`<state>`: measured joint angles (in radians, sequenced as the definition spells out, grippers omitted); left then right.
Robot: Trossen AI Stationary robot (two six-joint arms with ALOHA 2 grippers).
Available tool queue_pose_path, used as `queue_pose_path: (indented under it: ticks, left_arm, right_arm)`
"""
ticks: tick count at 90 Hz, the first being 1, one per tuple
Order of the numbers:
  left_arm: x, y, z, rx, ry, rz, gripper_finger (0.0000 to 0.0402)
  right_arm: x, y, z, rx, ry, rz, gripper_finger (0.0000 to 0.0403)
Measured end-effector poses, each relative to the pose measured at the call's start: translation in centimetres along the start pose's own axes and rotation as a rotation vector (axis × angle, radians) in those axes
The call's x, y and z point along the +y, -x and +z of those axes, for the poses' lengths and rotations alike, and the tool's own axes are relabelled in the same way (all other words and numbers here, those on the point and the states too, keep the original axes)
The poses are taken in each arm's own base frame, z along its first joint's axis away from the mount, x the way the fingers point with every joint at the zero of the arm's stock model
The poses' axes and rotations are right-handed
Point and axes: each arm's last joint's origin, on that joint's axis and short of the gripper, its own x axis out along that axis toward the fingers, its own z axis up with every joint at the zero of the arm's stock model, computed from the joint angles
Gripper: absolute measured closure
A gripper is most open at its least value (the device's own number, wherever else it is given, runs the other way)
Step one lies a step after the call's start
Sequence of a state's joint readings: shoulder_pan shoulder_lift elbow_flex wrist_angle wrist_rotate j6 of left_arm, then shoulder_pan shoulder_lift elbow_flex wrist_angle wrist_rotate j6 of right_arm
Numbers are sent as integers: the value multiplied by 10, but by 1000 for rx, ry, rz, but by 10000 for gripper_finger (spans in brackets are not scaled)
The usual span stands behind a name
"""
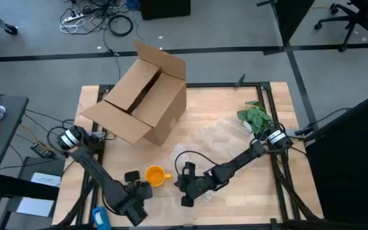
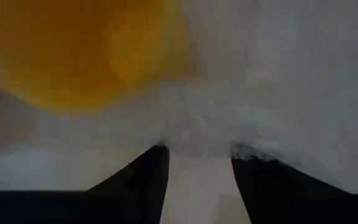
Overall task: Wrap mug
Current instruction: Wrap the yellow mug with the bubble wrap
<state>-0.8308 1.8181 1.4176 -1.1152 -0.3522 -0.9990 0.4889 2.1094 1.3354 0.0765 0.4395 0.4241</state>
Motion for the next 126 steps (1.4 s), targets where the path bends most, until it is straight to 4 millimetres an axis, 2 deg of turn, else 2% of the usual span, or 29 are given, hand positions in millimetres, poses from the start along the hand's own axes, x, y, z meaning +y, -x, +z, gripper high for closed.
queue_pose_path:
  ticks: [21,37,48,68,79,89,99,105,113,123,126]
  left_arm:
    - [2,51,8,-172,-43,112,245]
    - [0,61,4,-245,-12,136,245]
    - [-3,59,-4,-231,32,127,245]
    - [-14,49,-34,-163,141,82,245]
    - [-20,35,-52,-104,205,44,245]
    - [-22,15,-63,-18,247,21,245]
    - [-18,-6,-73,57,255,24,245]
    - [-12,-17,-76,73,248,58,245]
    - [-5,-30,-81,121,245,91,245]
    - [5,-44,-88,219,203,120,245]
    - [8,-48,-89,238,188,129,245]
  right_arm:
    - [-1,0,-1,10,5,-9,403]
    - [-1,0,1,-18,127,-31,393]
    - [-7,-1,7,-17,184,-6,359]
    - [-29,-10,16,7,183,5,257]
    - [-36,-7,27,-19,185,4,216]
    - [-42,-10,33,-34,168,96,203]
    - [-45,-17,36,-62,140,162,218]
    - [-49,-23,29,-25,128,150,242]
    - [-50,-29,24,-20,120,148,292]
    - [-47,-28,27,-48,122,156,374]
    - [-46,-26,28,-54,133,156,384]
